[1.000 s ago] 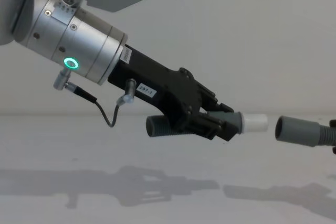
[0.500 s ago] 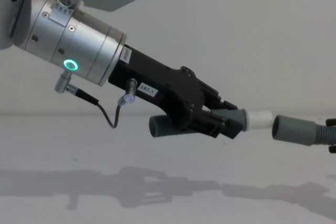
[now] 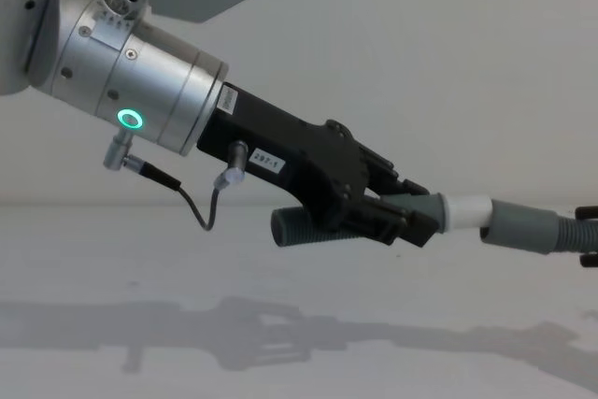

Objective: Use both hands to pick up one end of the pipe from the table, align the ends, and insert them.

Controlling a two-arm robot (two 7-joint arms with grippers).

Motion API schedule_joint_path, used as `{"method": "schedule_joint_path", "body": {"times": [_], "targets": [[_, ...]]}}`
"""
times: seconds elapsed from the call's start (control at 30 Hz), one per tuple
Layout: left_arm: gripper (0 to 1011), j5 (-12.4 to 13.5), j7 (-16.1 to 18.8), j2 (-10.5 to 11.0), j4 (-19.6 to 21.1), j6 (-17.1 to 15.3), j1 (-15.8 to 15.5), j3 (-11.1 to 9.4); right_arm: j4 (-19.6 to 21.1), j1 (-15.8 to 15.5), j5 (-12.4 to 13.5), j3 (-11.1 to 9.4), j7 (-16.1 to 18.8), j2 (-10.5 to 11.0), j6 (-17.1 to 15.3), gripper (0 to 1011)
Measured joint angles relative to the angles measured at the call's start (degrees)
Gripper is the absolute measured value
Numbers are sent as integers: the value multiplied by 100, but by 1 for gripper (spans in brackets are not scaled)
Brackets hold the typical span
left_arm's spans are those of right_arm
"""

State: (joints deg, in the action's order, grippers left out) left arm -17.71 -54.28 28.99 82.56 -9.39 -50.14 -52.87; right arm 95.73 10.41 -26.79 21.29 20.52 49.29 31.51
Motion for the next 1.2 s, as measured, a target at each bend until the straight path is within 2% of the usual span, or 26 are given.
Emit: {"method": "schedule_joint_path", "body": {"times": [0.33, 0.87, 1.2], "targets": [[347, -13, -17, -33, -33, -13, -37, -47, 43, -23, 70, -26, 46, 9, -61, 295], [347, 84, 106, -12, 86, -272, -44, -76, 112, -63, 309, -81, 238, 48, -153, 293], [347, 125, 142, -35, 101, -313, -30, -63, 129, -89, 408, -117, 298, 50, -162, 293]]}}
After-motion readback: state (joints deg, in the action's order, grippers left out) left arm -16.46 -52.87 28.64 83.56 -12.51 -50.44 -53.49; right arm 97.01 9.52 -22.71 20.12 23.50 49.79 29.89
